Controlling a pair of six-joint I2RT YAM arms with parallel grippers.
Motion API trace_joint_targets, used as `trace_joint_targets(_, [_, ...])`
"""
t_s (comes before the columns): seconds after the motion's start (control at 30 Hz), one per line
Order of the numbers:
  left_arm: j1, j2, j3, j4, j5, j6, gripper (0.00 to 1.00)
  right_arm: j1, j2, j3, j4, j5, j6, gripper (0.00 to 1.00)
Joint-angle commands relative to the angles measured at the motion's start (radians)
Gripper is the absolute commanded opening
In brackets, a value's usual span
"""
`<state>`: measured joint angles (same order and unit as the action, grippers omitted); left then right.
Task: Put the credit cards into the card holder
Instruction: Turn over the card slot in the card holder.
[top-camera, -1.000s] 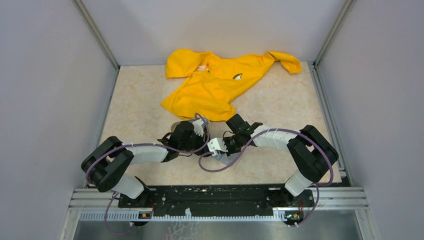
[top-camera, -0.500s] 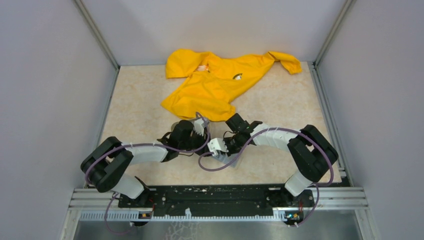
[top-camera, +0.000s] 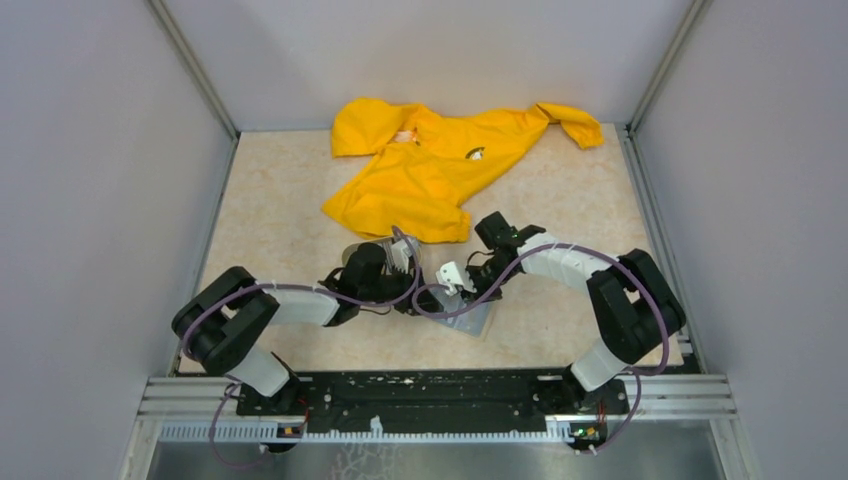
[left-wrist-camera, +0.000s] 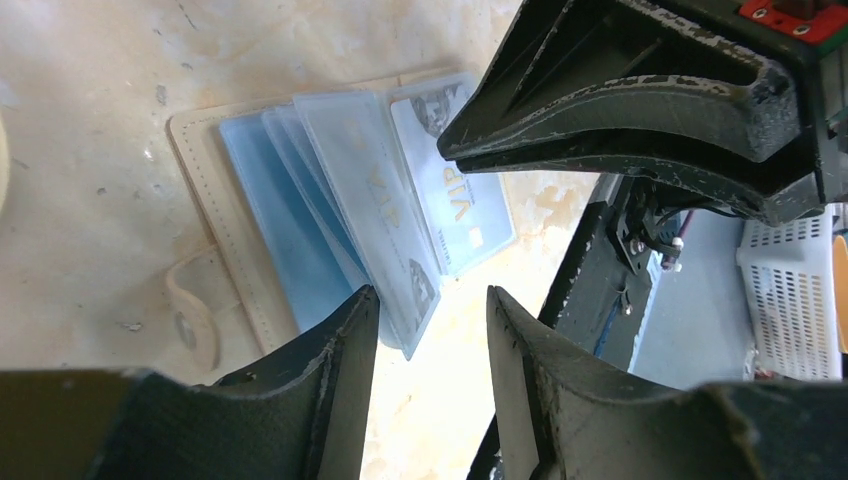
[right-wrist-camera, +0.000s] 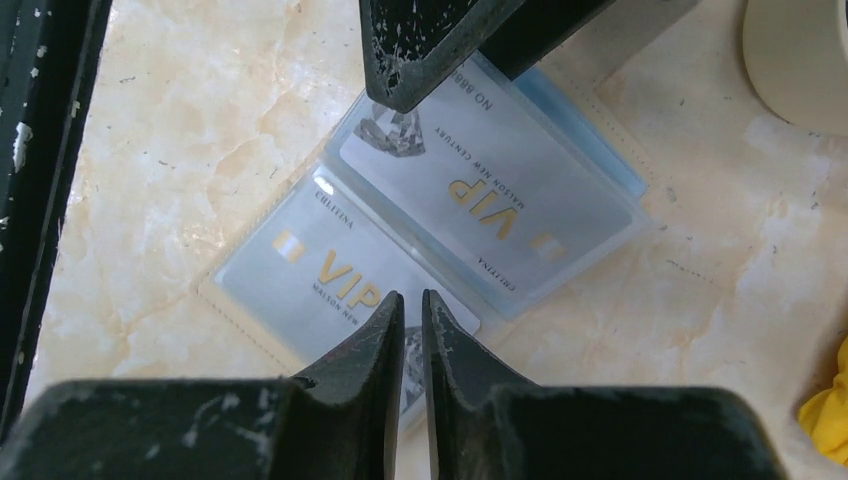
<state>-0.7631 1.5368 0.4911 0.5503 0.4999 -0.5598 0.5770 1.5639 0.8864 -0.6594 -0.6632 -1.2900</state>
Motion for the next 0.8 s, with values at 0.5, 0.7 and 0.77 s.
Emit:
trace_joint_targets(0.5, [0.001,-0.007,-0.042,0.062,-0.072,-0.070,0.52,-0.002,-0.032,-0.013,0.130,0.000,0.083,0.09])
trace_joint_targets(0.7, [0.001,-0.107,-0.065,-0.017,-0.152,-0.060,0.60,-0.002,-0.025,-0.011,0.124,-0.003,0.081,0.09])
trace_joint_targets(0.77, [0.001,-0.109,-0.071,-0.001,-0.134,-0.074,0.60,-0.003,-0.022,-0.009,0.123,-0.004,0.081,0.09])
